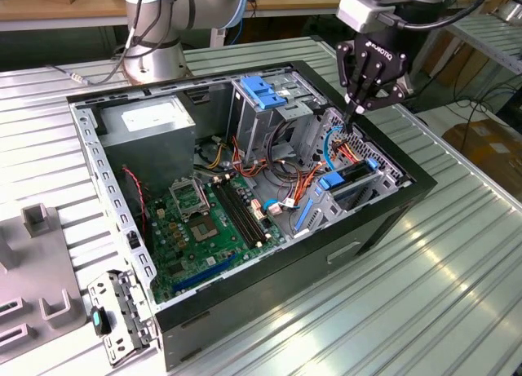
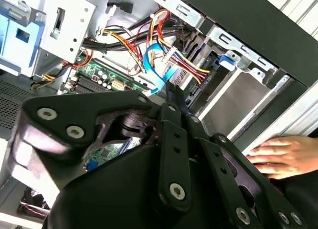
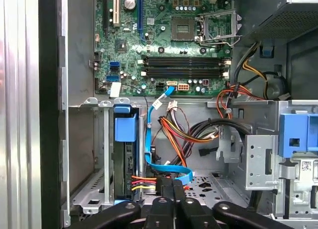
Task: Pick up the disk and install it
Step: 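Insert the second disk wire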
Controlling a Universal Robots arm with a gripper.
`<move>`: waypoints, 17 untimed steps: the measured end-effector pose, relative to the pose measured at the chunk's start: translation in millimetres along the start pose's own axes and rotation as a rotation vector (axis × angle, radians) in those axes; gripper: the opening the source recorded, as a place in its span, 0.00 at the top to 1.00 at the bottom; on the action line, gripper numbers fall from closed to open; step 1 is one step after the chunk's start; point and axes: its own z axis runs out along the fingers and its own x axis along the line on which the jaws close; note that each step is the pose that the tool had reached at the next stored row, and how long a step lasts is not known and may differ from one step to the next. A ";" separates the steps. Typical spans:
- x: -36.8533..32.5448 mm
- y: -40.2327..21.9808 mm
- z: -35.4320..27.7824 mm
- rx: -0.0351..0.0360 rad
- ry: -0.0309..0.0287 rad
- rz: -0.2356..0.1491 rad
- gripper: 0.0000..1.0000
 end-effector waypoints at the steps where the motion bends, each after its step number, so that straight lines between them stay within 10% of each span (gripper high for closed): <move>1: -3.7 0.1 4.4 -0.0014 0.0299 -0.005 0.75; 2: -13.6 -0.3 8.7 -0.0016 0.0473 -0.006 0.75; 3: -16.5 -0.3 16.1 -0.0018 0.0955 -0.007 0.89; 5: -18.4 -0.5 21.9 -0.0021 0.1392 -0.008 0.82; 7: -20.6 -0.7 27.6 -0.0023 0.1686 -0.009 0.69; 8: -21.2 -1.0 30.1 -0.0024 0.1775 -0.010 0.77; 11: -21.0 -1.1 31.3 -0.0023 0.1795 -0.010 0.84; 12: -19.7 -1.1 31.3 -0.0023 0.1730 -0.009 0.84; 14: -13.8 -1.0 31.6 -0.0020 0.1291 -0.008 0.84; 17: -7.0 -1.0 33.2 -0.0020 0.1234 -0.008 0.84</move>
